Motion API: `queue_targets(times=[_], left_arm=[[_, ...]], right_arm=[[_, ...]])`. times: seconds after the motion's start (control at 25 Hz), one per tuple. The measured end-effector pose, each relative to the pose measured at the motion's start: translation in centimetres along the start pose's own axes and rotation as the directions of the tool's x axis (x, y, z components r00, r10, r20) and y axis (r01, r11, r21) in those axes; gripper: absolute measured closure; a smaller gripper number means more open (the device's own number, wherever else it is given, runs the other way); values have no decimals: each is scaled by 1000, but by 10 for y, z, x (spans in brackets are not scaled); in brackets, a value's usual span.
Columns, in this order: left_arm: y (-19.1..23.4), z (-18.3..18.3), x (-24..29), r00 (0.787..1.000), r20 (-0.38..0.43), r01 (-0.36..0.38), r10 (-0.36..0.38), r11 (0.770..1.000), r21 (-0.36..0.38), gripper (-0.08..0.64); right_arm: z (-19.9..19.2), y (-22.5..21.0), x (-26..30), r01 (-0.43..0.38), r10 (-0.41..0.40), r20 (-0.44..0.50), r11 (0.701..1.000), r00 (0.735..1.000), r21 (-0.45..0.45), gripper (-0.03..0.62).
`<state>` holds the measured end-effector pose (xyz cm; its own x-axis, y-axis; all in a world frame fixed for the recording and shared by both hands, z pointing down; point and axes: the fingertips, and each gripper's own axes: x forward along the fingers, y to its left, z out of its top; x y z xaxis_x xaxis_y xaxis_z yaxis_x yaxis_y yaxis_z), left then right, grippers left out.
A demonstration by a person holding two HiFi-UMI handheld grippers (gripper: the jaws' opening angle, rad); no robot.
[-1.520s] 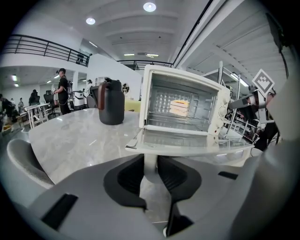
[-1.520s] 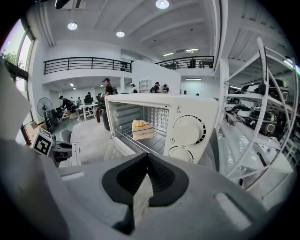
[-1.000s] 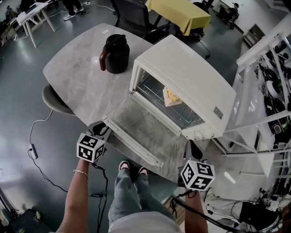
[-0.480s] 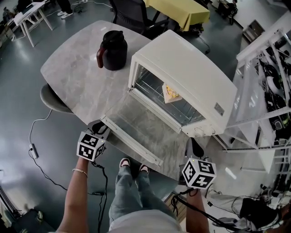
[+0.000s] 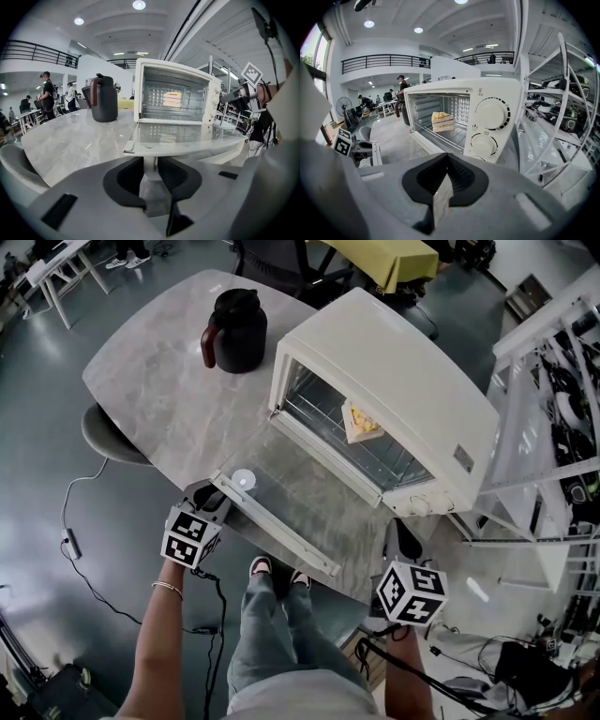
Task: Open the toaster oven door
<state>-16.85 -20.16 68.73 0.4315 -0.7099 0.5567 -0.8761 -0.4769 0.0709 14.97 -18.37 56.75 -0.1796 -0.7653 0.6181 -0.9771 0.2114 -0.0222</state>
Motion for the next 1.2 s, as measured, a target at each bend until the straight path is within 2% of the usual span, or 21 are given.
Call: queue_targets(times=[0.28, 0.8, 0.96, 1.2], left_arm=[[0, -1, 0, 1000, 18, 1, -1, 1000, 2, 466], [3, 4, -5, 998, 60, -26, 31, 995, -92, 449], [-2, -3, -9, 999, 37, 3, 1, 993, -119, 387], [-4, -13, -20, 999, 16, -25, 28, 987, -160, 383]], right_arm=[[-7, 5, 2, -4, 4, -17, 1000, 1000, -3, 588], [-4, 6, 8, -14, 13, -18, 1000, 1000, -8, 588], [-2, 9, 9, -27, 27, -13, 1000, 1000, -12, 588], [3, 14, 12, -54, 54, -2, 998, 999, -21, 588]])
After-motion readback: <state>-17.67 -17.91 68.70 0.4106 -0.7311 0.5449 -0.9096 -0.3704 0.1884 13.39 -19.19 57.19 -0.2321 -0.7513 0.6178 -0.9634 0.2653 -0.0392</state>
